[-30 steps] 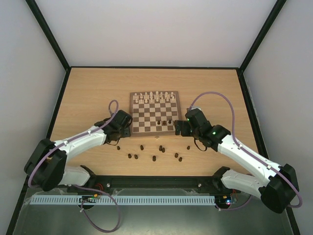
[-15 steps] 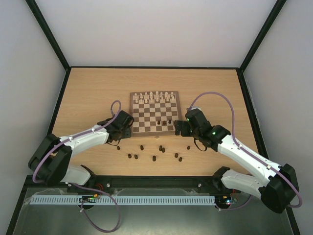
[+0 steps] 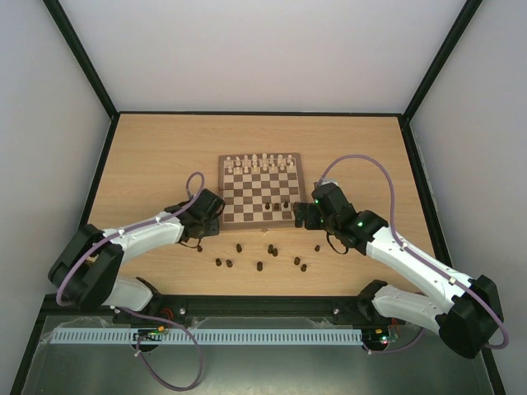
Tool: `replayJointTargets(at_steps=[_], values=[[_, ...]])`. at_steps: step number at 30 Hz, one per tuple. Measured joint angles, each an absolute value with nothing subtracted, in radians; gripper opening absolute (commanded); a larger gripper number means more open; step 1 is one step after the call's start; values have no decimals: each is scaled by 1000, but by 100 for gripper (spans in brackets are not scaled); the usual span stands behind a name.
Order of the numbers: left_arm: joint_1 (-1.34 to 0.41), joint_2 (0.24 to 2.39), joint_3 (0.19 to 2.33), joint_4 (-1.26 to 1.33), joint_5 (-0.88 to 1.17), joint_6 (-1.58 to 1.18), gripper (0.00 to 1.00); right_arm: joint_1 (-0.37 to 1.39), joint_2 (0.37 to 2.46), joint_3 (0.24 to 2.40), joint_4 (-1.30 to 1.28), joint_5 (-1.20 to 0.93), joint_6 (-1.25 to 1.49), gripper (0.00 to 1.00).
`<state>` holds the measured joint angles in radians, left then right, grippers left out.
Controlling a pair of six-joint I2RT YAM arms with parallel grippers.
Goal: Set up the chess pieces on the board
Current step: Pick up the chess piece at the center of the board.
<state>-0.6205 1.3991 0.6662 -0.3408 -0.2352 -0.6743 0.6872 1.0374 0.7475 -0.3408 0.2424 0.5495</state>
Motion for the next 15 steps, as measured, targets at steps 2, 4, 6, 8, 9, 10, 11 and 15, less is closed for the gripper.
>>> replayJointTargets(at_steps=[2,4,6,8,9,10,11,15], values=[[-620,1401,666,-339,-235,-674,29,687,1037,748,-340,242,550,99],[-620,1402,664,-334,-234,-674,29,687,1037,748,-340,242,550,99],[-620,1404,658,-331,-234,-674,29,687,1037,748,-340,241,550,99],[-620,1408,651,-329,-232,-674,29,687,1037,748,-339,240,550,99],[-620,1410,648,-328,-232,-674,27,687,1037,748,-339,240,550,99],[-620,1412,647,-327,-231,-674,26,687,1037,748,-338,240,550,99],[-620,1416,646,-326,-231,-675,25,687,1038,748,-338,239,550,99],[-620,1426,646,-319,-225,-674,19,687,1039,747,-338,238,550,99]])
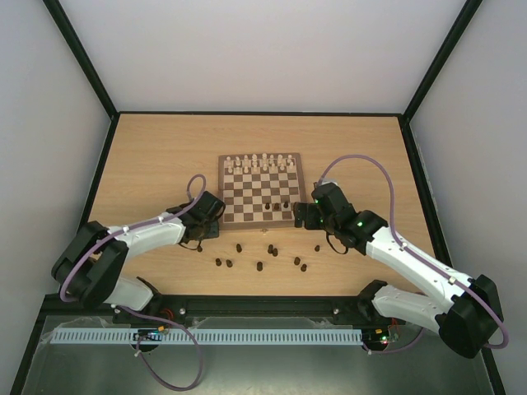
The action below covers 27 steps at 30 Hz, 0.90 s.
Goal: Set up the chess pieces on the board
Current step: Pick up the chess piece at the center of the board.
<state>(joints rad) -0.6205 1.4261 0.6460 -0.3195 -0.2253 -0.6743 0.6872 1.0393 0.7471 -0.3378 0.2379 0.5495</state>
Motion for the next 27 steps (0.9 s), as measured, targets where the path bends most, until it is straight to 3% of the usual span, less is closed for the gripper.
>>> replayJointTargets(at_steps=[6,15,27], values=[[-620,1427,646,-312,-224,-672,12,687,1040,746,-337,236,550,99],[-620,1415,683,-360,-229,-657,10,687,1040,746,-337,236,549,99],[-692,1477,993,-437,-215,-599,10,687,1040,745,-337,241,550,99]])
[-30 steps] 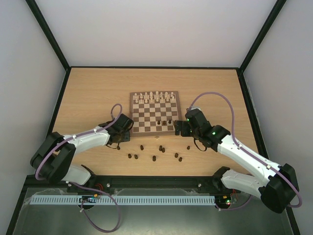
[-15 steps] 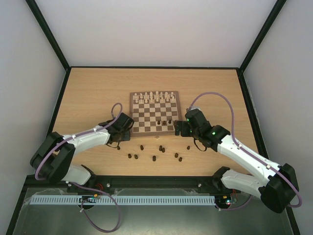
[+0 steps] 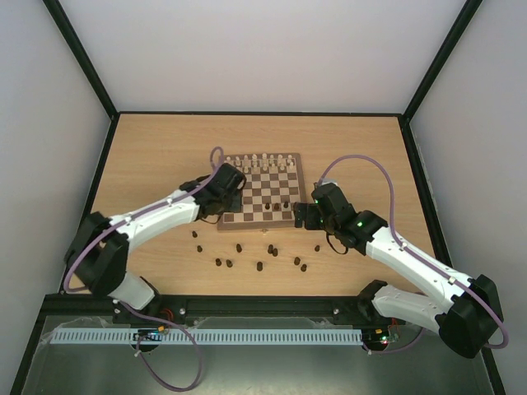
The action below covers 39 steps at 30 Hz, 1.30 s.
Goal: Set up the chess pieces on the board
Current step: Place the chess piece on the chessboard.
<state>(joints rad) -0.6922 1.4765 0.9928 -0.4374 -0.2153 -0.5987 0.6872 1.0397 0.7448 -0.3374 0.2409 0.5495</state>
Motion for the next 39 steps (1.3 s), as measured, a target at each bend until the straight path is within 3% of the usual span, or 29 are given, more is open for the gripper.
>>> replayJointTargets(at_steps=[14,30,39], values=[[-796,1790,1215,-442,-167,-549,12,687,1040,745,-337,248,550,99],[-809,1874,1264,-448,-160,-537,15,687,1040,745,-337,247,550,99],[-809,1878,1264,-448,-157,-532,22,687,1040,745,-337,247,550,99]])
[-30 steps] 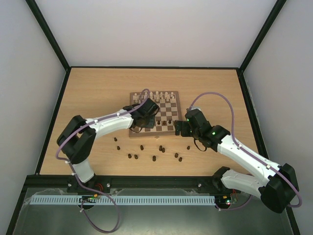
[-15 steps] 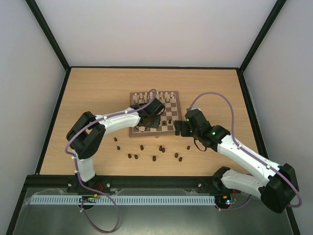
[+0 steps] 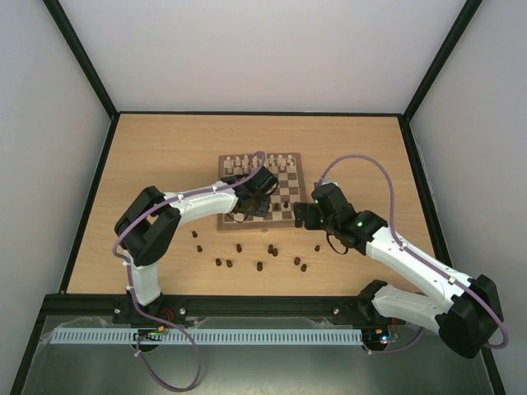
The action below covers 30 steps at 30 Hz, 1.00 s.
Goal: Set up the chess pieces on the board
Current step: Place the chess piece on the chessboard.
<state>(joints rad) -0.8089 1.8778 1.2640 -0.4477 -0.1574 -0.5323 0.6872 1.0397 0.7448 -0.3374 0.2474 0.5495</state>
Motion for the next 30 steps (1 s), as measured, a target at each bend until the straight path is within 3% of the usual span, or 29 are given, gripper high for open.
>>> replayJointTargets(at_steps=[8,30], values=[[-809,1877,1264,-447,-157,-531,23,687,1040,744,-337,247,550,98],[-815,1821,1263,-464,-172,-534,46,687,1040,744,-337,244,550,99]])
